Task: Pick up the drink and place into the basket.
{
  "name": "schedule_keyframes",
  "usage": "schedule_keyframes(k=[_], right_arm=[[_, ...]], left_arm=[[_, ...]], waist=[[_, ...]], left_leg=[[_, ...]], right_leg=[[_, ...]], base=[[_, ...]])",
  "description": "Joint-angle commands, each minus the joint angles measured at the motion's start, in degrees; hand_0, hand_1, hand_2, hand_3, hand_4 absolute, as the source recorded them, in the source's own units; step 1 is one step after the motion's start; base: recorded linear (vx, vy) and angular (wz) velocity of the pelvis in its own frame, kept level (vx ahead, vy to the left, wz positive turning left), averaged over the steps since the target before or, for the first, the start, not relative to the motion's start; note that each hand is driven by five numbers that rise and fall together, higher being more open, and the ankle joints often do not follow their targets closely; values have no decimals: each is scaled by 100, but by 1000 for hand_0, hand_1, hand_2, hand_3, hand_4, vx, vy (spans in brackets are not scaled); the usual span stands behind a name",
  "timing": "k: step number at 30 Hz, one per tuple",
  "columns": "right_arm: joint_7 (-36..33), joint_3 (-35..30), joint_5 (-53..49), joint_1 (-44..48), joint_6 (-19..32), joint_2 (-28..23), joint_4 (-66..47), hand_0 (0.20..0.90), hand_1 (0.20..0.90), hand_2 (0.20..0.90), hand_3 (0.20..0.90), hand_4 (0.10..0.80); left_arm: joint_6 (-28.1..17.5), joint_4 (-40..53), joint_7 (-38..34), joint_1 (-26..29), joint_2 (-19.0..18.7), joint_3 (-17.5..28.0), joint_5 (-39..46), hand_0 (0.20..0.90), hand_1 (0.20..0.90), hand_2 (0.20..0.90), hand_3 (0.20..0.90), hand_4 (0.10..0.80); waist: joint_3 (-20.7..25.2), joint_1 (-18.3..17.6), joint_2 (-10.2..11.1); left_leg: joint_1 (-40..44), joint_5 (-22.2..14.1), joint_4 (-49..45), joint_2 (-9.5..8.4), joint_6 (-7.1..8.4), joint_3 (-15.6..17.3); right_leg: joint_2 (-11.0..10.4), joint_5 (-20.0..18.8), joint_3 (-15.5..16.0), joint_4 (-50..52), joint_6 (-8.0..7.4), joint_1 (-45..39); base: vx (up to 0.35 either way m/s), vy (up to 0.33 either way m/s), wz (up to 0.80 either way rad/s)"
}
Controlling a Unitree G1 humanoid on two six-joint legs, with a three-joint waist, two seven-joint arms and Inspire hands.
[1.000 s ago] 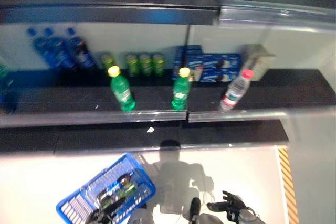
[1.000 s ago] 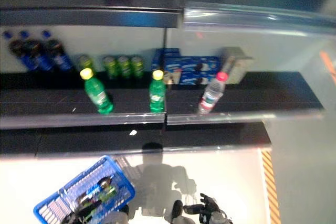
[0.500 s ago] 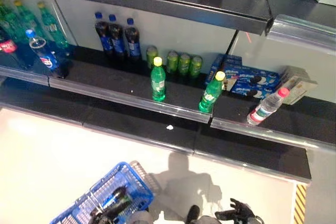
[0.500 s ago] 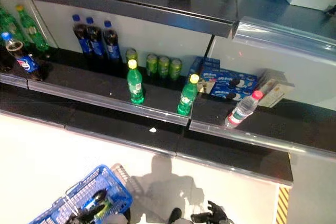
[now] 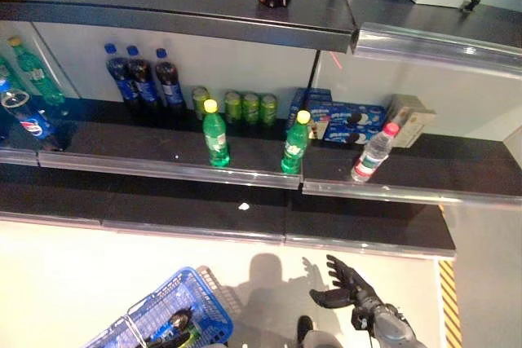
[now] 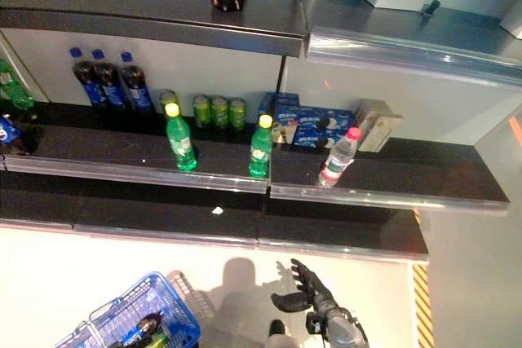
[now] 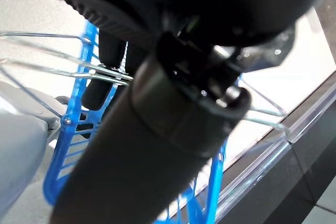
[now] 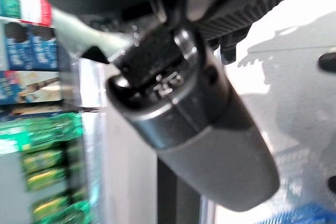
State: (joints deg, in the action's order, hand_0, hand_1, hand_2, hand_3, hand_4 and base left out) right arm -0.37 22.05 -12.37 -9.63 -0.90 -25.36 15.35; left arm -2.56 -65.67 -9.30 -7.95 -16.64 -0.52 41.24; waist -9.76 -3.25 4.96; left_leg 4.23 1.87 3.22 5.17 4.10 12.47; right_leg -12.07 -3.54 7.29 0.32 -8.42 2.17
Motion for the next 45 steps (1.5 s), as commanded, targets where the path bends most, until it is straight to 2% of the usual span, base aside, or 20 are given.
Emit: schedule_keyframes(k=[1, 4, 8, 11, 13, 17, 19, 21, 27, 30, 31, 34, 40, 45], right_arm=[[236, -186, -69, 793, 592, -758, -1468, 900, 900, 900, 900, 800], [257, -624, -299, 998, 842, -1154, -2407, 900, 900, 900, 900, 800], [-155, -1241, -481, 1172, 1245, -1433, -3146, 900, 900, 900, 900, 800], [-795, -1702, -349, 1384, 1532, -1456, -3321, 900, 900, 900, 900, 800], [-1491, -2017, -251, 1581, 1644, -1419, -3440, 900, 900, 900, 900, 800], [-2482, -2294, -57, 1891, 1816, -1320, -3360, 900, 900, 900, 900, 800], [-2725, -2330, -14, 1978, 1814, -1278, -3314, 900, 900, 900, 900, 800], [-3314, -2410, 260, 2048, 1755, -1168, -3213, 900, 900, 900, 900, 800], [-3972, -2427, 481, 2094, 1745, -995, -2938, 900, 900, 900, 900, 800], [-4008, -2399, 459, 2118, 1736, -950, -2825, 900, 900, 900, 900, 800], [-3986, -2312, 353, 2215, 1803, -865, -2661, 900, 900, 900, 900, 800], [-3990, -2148, 336, 2420, 1819, -791, -2469, 900, 900, 900, 900, 800], [-4241, -1778, 632, 3100, 1707, -667, -2084, 900, 900, 900, 900, 800], [-4332, -1599, 762, 3433, 1637, -606, -1947, 900, 900, 900, 900, 800]], left_arm=[[-425, 506, 1, 43, 64, -19, 220, 300, 300, 300, 200, 100], [-444, 357, 123, 43, 173, 7, 88, 300, 300, 300, 200, 100], [-433, 278, 238, 143, 282, -29, -6, 300, 300, 300, 200, 100], [-509, 209, 216, 180, 417, -61, -23, 300, 300, 300, 200, 100], [-608, 59, 234, 205, 477, -46, -27, 300, 300, 300, 200, 100], [-700, -190, 336, 242, 465, -8, -35, 300, 300, 300, 200, 100], [-729, -262, 355, 242, 468, -14, -25, 300, 300, 300, 200, 100], [-736, -323, 373, 233, 481, -23, -51, 300, 300, 300, 200, 100], [-723, -230, 410, 357, 491, -86, 9, 300, 300, 300, 200, 100], [-745, -179, 397, 415, 501, -131, 72, 300, 300, 300, 200, 100], [-749, -56, 373, 481, 498, -204, 199, 300, 300, 300, 200, 100], [-740, 46, 358, 591, 486, -285, 305, 300, 300, 300, 200, 100], [-719, 314, 252, 892, 494, -566, 519, 300, 300, 300, 200, 100], [-754, 395, 294, 986, 505, -690, 595, 300, 300, 300, 200, 100]], waist=[[-101, 1, -146], [-75, -12, -143], [-8, -69, -174], [61, -92, -234], [113, -92, -287], [135, -70, -362], [128, -56, -379], [81, -18, -417], [-215, -15, -492], [-321, -29, -507], [-515, -20, -549], [-717, 6, -607], [-1258, 94, -737], [-1489, 185, -773]], left_leg=[[43, -293, -481, 450, 164, -306], [12, -138, -371, 619, 236, -232], [37, -34, -270, 761, 309, -148], [94, 4, -142, 804, 351, -133], [121, 13, -85, 809, 373, -147], [97, -20, -153, 795, 394, -110], [71, -41, -205, 781, 391, -110], [-18, -83, -339, 754, 383, -144], [-330, -136, -608, 681, 364, -246], [-417, -150, -677, 668, 361, -275], [-546, -158, -764, 633, 352, -320], [-735, -165, -889, 579, 335, -385], [-1316, -111, -1363, 474, 309, -622], [-1601, -46, -1477, 403, 281, -761]], right_leg=[[59, -202, -30, 63, -22, 89], [188, -116, 26, 47, 52, 47], [252, -47, 85, 31, 88, -9], [261, -23, 104, -10, 84, -47], [246, 1, 111, -22, 80, -72], [186, 53, 156, 46, 85, -69], [162, 72, 170, 73, 87, -70], [108, 112, 186, 169, 94, -35], [24, 162, 154, 429, 124, 232], [6, 174, 145, 498, 133, 313], [-20, 195, 145, 586, 164, 418], [-44, 230, 160, 704, 205, 567], [-56, 349, 193, 1126, 358, 1028], [-22, 364, 217, 1243, 409, 1226]], base=[[-73, -150, -34], [-51, -96, -27], [-10, 4, -7], [-1, 57, 1], [11, 84, 1], [1, 76, 1], [17, 53, 2], [14, 55, 4], [-75, 29, 3], [-83, 13, 8], [-119, 34, 13], [-122, 34, 8], [-126, 16, 4], [-63, -25, 7]])
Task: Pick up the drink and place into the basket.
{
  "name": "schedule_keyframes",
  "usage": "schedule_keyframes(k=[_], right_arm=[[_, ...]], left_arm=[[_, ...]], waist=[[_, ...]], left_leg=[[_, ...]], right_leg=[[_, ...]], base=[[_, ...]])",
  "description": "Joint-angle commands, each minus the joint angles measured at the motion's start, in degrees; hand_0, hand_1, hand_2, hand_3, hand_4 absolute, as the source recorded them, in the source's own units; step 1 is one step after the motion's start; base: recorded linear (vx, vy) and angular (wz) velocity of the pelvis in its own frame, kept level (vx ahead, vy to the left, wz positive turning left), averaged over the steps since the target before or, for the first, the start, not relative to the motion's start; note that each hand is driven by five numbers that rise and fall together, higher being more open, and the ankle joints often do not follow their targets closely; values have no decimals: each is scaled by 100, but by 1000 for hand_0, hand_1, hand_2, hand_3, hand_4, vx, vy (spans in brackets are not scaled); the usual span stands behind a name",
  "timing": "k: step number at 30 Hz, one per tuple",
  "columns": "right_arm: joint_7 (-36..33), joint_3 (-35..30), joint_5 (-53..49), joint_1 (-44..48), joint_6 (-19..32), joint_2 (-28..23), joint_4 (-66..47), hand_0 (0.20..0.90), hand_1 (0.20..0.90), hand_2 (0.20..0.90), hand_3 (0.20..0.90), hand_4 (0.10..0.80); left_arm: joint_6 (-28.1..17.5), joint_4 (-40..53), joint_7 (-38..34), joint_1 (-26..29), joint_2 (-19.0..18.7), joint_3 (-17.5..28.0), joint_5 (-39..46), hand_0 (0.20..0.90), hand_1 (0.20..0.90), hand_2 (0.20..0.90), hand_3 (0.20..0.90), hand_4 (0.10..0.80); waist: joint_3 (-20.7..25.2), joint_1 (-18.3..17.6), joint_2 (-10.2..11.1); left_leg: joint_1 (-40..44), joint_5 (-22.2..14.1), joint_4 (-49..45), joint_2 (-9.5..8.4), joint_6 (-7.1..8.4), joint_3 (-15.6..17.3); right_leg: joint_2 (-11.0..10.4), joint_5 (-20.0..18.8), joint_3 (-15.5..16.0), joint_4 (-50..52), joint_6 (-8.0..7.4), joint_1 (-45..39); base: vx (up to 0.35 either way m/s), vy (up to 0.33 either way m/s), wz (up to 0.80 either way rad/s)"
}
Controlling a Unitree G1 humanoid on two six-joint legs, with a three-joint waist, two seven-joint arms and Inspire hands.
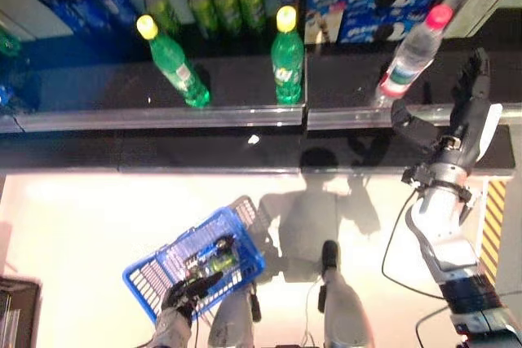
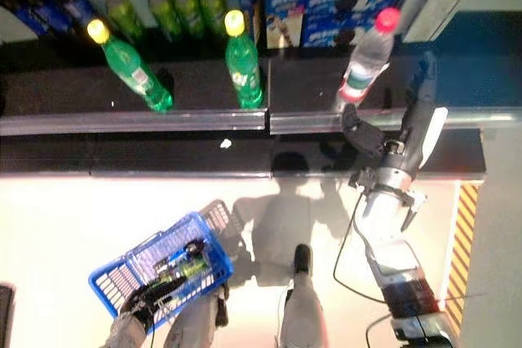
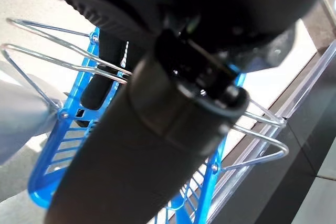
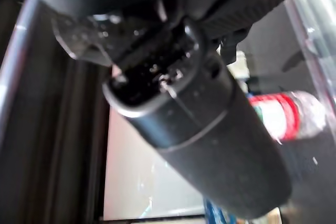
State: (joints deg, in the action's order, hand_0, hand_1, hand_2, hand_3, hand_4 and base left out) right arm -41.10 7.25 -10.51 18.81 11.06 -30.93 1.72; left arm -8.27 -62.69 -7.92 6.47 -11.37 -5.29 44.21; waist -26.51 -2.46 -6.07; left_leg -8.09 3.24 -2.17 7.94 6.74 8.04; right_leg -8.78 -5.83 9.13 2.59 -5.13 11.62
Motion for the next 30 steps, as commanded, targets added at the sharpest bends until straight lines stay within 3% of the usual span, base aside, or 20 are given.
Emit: schedule_keyframes(k=[1, 15, 30], right_arm=[[-268, -110, 554, 666, 450, -56, -540, 900, 900, 900, 900, 800], [-866, -201, 12, 1726, 356, -157, 552, 900, 900, 900, 900, 800], [-960, -186, -174, 2425, 149, -363, 1247, 900, 900, 900, 900, 800]], left_arm=[[-174, 134, 142, -437, -22, -242, 321, 300, 300, 300, 200, 100], [-191, 325, 133, -254, -50, -460, 395, 300, 300, 300, 200, 100], [-156, 349, 281, -190, -36, -653, 428, 300, 300, 300, 200, 100]], waist=[[150, 121, 322], [-34, 356, 200], [-92, 479, 0]], left_leg=[[-407, -174, -939, 113, 11, -335], [-630, 6, -953, 44, 31, -468], [-721, 118, -925, -23, 40, -515]], right_leg=[[-346, 587, 36, 1025, 81, 317], [-320, 562, 142, 996, 105, 397], [-361, 594, 179, 1079, 145, 517]], base=[[-47, -19, 7], [-10, -6, 2], [10, 2, 3]])
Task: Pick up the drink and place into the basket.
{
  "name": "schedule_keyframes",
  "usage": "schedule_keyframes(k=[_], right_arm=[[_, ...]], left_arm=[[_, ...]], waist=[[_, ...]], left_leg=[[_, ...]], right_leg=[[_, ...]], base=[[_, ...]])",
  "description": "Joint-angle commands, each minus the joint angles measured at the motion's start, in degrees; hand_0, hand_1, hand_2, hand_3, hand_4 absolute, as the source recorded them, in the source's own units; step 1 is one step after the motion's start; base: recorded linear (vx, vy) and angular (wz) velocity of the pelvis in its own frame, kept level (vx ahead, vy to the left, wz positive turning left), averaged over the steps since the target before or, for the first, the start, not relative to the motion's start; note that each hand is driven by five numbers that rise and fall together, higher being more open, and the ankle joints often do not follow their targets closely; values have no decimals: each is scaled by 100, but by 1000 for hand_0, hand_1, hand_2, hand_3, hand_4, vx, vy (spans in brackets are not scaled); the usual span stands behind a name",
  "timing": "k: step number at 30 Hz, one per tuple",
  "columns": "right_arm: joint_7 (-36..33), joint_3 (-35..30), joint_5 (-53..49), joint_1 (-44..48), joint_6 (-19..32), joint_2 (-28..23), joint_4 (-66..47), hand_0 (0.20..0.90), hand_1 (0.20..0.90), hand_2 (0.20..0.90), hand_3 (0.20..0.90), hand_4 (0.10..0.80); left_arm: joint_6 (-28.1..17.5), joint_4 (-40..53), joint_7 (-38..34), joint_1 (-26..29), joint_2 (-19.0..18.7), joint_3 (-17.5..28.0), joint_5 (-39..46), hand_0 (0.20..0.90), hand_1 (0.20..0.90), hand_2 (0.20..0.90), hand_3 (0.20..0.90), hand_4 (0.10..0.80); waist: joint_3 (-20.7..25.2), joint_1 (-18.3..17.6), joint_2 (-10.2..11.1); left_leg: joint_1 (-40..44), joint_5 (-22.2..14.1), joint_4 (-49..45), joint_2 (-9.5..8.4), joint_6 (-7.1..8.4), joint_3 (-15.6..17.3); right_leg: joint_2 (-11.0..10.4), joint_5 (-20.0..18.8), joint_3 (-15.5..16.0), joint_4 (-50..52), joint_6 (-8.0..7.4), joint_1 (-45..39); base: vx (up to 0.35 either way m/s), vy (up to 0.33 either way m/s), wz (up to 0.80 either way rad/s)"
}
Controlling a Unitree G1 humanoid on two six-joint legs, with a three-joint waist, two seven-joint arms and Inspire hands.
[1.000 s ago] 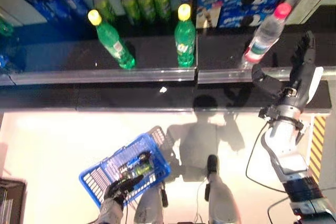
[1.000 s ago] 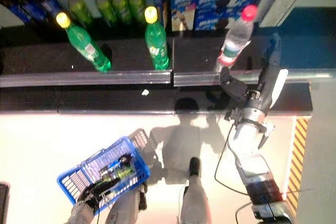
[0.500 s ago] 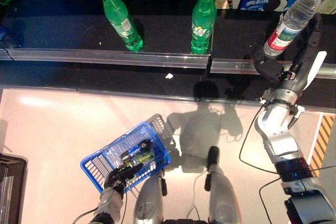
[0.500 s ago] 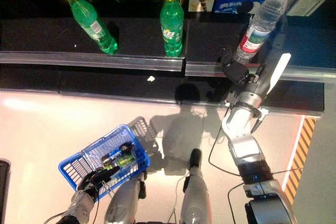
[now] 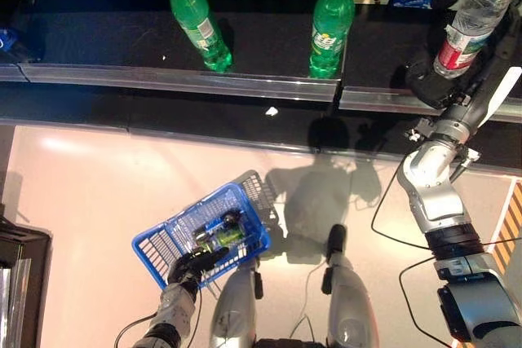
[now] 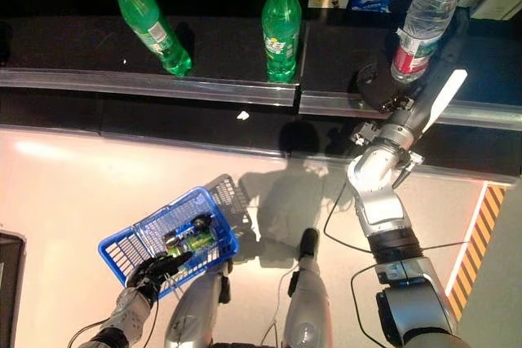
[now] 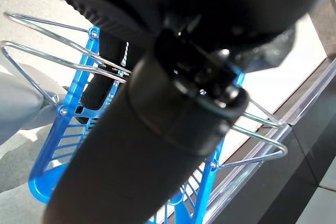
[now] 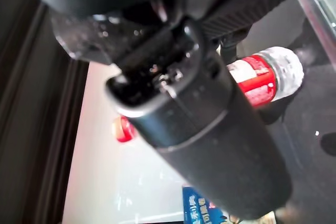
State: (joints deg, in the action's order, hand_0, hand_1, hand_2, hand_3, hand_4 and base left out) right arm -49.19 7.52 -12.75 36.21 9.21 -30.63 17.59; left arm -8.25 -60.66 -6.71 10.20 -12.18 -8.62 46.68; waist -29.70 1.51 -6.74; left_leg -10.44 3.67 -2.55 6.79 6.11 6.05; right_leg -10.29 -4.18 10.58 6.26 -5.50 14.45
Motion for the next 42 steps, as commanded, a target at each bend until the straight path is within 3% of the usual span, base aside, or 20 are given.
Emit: schedule_keyframes(k=[1, 10, 20, 29, 34, 42], right_arm=[[-150, -208, 45, 712, 340, -401, -307, 900, 900, 900, 900, 800], [-145, -164, -241, 1416, 367, -744, 317, 900, 900, 900, 900, 800], [35, 148, -52, 2182, 36, -1295, 1144, 900, 900, 900, 900, 800], [1587, 858, 617, 2327, -308, -1971, 820, 900, 900, 900, 900, 800], [2561, 1303, 771, 2107, -368, -2597, 383, 900, 900, 900, 900, 800], [3534, 1471, 799, 1792, -320, -3165, 24, 900, 900, 900, 900, 800]], left_arm=[[-155, 149, 160, -561, 45, -325, 180, 300, 300, 300, 200, 100], [-126, 151, 233, -572, 34, -466, 228, 300, 300, 300, 200, 100], [-34, 211, 357, -628, 2, -563, 273, 300, 300, 300, 200, 100], [78, 303, 451, -710, -199, -437, 269, 300, 300, 300, 200, 100], [130, 380, 547, -809, -416, -262, 280, 300, 300, 300, 200, 100], [153, 397, 603, -914, -657, 9, 182, 300, 300, 300, 200, 100]], waist=[[226, 86, 61], [210, 169, -82], [225, 256, -207], [267, 239, -85], [317, 190, 109], [323, 162, 401]], left_leg=[[-488, 76, -885, 90, 101, -317], [-496, 149, -897, 70, 117, -352], [-512, 191, -946, 3, 108, -413], [-503, 172, -898, 21, 101, -410], [-521, 104, -910, 76, 86, -391], [-523, -14, -916, 176, 72, -369]], right_leg=[[-209, 429, 36, 716, 183, 239], [-209, 507, 63, 836, 236, 298], [-236, 570, 53, 949, 267, 349], [-206, 591, 36, 980, 259, 385], [-180, 592, 41, 985, 244, 384], [-129, 580, 76, 938, 220, 321]], base=[[13, -14, 9], [5, -3, 1], [23, 11, 3], [4, 1, 0], [16, -34, 3], [9, -62, 4]])
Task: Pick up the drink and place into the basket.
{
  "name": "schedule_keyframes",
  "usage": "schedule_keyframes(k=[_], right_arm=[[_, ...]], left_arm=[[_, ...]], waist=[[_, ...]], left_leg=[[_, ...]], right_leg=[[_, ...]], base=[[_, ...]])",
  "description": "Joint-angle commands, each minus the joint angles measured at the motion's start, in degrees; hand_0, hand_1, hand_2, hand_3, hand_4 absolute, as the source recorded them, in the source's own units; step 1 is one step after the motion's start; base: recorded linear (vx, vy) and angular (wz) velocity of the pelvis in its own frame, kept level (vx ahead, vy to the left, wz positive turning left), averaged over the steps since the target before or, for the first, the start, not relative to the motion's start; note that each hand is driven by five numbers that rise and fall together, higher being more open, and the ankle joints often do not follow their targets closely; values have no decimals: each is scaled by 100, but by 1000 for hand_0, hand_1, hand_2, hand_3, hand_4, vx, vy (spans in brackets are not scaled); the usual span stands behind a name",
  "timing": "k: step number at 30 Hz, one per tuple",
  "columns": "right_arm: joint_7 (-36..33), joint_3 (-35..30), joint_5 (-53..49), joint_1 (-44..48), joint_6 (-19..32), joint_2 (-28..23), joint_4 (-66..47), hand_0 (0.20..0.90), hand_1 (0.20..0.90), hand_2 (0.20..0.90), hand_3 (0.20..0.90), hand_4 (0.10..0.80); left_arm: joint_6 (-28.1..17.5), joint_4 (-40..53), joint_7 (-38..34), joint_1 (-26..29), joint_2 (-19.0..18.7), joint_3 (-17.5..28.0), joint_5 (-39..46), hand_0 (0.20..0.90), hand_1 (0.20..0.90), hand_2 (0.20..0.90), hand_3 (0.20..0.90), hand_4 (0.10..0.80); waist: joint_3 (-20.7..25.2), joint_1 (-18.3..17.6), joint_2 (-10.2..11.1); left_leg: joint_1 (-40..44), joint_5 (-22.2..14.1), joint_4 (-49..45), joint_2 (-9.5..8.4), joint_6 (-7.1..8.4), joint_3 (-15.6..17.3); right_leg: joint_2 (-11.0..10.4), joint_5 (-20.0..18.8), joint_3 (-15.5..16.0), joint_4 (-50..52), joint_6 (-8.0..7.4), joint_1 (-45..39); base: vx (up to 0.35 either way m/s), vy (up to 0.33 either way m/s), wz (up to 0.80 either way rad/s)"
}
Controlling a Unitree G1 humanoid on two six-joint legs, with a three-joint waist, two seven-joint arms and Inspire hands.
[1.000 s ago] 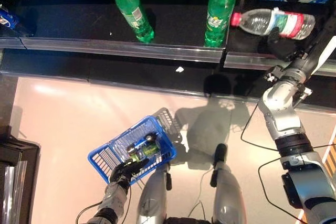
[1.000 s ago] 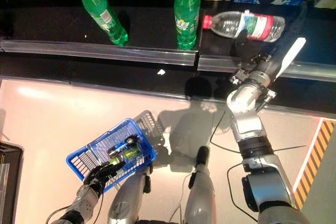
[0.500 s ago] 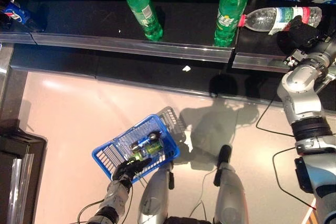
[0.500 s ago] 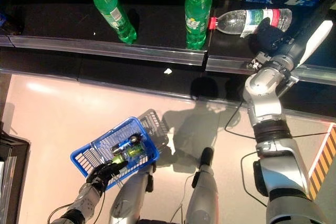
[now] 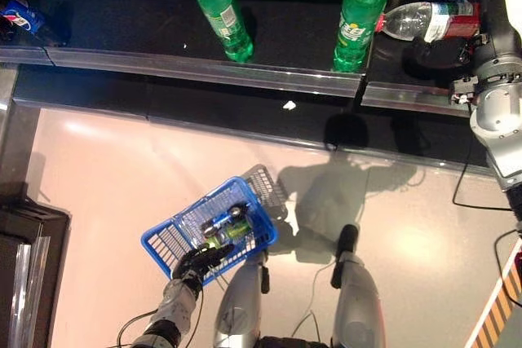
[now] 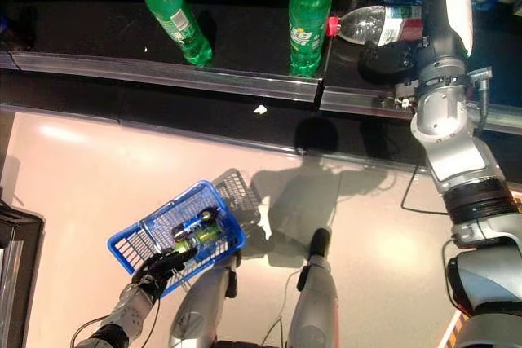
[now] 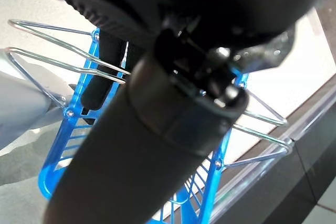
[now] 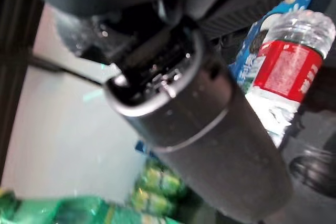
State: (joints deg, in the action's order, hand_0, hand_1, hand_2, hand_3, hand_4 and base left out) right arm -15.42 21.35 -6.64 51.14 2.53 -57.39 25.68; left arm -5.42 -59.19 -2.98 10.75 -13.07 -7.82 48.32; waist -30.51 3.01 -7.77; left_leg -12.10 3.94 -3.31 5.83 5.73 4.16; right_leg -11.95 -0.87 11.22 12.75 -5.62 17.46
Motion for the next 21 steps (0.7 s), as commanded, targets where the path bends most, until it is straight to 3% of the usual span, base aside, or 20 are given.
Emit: schedule_keyframes(k=[1, 11, 21], right_arm=[[282, 125, 211, 279, 316, -572, -803, 900, 900, 900, 900, 800], [534, 918, 793, 861, 14, -1023, -198, 900, 900, 900, 900, 800], [747, 2446, 1214, 2376, -554, -1139, 904, 900, 900, 900, 900, 800]], left_arm=[[-113, 276, 227, -988, -610, -44, 5, 300, 300, 300, 200, 100], [5, 427, 151, -986, -808, -11, -49, 300, 300, 300, 200, 100], [106, 555, 108, -880, -976, -156, -26, 300, 300, 300, 200, 100]], waist=[[393, 16, 540], [343, 115, 675], [186, 278, 644]], left_leg=[[-356, -60, -858, 290, 107, -175], [-422, -158, -1021, 331, 84, -240], [-609, -140, -994, 235, 27, -386]], right_leg=[[34, 249, 18, 296, 226, 6], [32, 261, 43, 349, 213, -28], [47, 181, 2, 292, 208, 112]], base=[[14, -62, 1], [24, -43, 3], [2, -7, 0]])
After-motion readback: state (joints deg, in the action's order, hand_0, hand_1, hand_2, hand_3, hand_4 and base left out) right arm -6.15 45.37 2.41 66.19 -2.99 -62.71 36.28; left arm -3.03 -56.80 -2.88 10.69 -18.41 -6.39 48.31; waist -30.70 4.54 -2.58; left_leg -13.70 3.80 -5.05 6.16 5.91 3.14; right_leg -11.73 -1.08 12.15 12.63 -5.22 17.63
